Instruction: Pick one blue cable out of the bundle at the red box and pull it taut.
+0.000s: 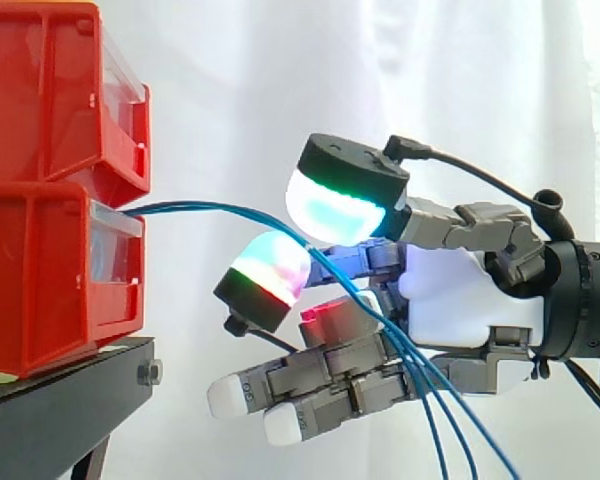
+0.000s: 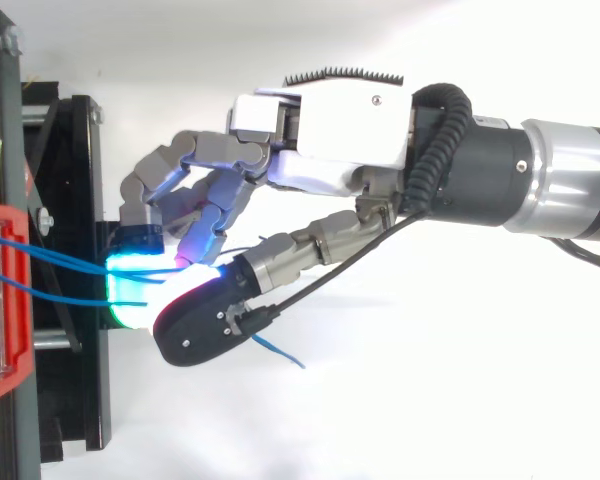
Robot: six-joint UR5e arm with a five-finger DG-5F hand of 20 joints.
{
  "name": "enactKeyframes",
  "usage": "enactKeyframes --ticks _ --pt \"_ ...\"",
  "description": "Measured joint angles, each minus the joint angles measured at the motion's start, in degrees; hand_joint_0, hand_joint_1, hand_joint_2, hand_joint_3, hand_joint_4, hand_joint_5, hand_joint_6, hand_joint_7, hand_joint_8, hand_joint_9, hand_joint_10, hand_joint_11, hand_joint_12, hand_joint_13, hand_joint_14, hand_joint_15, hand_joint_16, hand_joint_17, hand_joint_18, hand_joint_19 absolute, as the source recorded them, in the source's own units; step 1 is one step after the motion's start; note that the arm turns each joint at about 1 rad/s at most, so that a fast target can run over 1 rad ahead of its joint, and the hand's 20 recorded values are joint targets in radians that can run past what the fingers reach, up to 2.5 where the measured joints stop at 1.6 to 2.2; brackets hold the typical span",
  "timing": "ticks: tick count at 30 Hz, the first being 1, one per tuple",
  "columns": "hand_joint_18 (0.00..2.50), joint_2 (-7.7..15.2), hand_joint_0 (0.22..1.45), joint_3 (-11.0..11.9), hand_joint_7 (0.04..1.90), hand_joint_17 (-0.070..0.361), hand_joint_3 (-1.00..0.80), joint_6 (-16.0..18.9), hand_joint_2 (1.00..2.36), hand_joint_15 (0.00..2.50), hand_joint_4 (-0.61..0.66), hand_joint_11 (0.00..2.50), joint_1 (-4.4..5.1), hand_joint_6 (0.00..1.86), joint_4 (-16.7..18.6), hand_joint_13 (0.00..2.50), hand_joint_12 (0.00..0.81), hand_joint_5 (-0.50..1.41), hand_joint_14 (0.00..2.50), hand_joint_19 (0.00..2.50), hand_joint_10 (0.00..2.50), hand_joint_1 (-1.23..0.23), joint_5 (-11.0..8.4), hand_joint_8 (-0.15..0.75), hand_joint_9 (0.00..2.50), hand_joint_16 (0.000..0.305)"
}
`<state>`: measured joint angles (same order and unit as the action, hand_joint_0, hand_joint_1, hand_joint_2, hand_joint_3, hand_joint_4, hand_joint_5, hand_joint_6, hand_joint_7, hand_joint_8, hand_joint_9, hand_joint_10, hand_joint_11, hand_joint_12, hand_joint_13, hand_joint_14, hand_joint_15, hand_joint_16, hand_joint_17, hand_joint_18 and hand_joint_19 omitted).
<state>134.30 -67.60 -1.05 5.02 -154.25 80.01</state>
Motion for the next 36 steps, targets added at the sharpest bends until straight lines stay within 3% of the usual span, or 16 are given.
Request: enactKeyframes --ticks 5,9,12,16,19,22,26,29,36 --pt "0.53 0.0 0.59 0.0 0.95 0.137 -0.13 0.0 1.02 0.16 0.17 1.38 -0.01 0.92 0.0 0.53 0.471 -0.15 0.01 0.35 0.00 -0.74 -0.02 0.442 1.14 0.061" --pt "0.51 0.0 0.61 0.0 0.96 0.127 -0.16 0.0 1.02 0.16 0.13 1.41 -0.01 0.92 -0.2 0.52 0.455 -0.16 0.01 0.35 0.00 -0.79 0.01 0.415 1.12 0.056" --pt "0.51 0.0 0.64 0.0 0.95 0.123 -0.23 0.0 1.02 0.16 0.11 1.42 -0.01 0.93 -0.2 0.52 0.452 -0.16 0.01 0.32 0.01 -0.87 0.04 0.395 1.11 0.055" --pt "0.52 0.0 0.71 0.0 0.93 0.125 -0.50 0.0 1.00 0.18 0.14 1.45 -0.01 0.93 -0.1 0.54 0.463 -0.17 0.01 0.28 0.01 -0.96 0.05 0.385 1.08 0.055" --pt "0.53 0.0 0.70 0.0 0.91 0.125 -0.50 0.0 1.00 0.18 0.15 1.45 -0.03 0.93 -0.1 0.55 0.465 -0.17 0.01 0.27 0.00 -0.97 0.06 0.389 1.07 0.056" --pt "0.52 0.0 0.58 0.0 0.91 0.127 -0.50 0.1 1.00 0.17 0.17 1.43 -0.03 0.92 0.0 0.53 0.466 -0.17 0.01 0.30 0.01 -0.95 0.11 0.401 1.06 0.057" --pt "0.54 0.0 0.47 0.0 0.86 0.141 -0.50 0.1 1.00 0.16 0.20 1.38 -0.03 0.91 0.0 0.53 0.489 -0.16 0.01 0.34 0.00 -0.71 0.14 0.447 1.10 0.063" --pt "0.51 -0.1 0.52 0.0 0.90 0.134 -0.50 0.1 1.00 0.17 0.17 1.36 -0.02 0.88 0.0 0.52 0.468 -0.15 0.01 0.36 0.00 -0.58 0.14 0.433 1.11 0.060" --pt "0.48 -0.1 0.58 0.1 0.97 0.126 -0.34 0.1 1.01 0.18 0.16 1.34 -0.02 0.89 0.0 0.50 0.449 -0.15 0.01 0.37 0.01 -0.61 0.15 0.414 1.10 0.056"
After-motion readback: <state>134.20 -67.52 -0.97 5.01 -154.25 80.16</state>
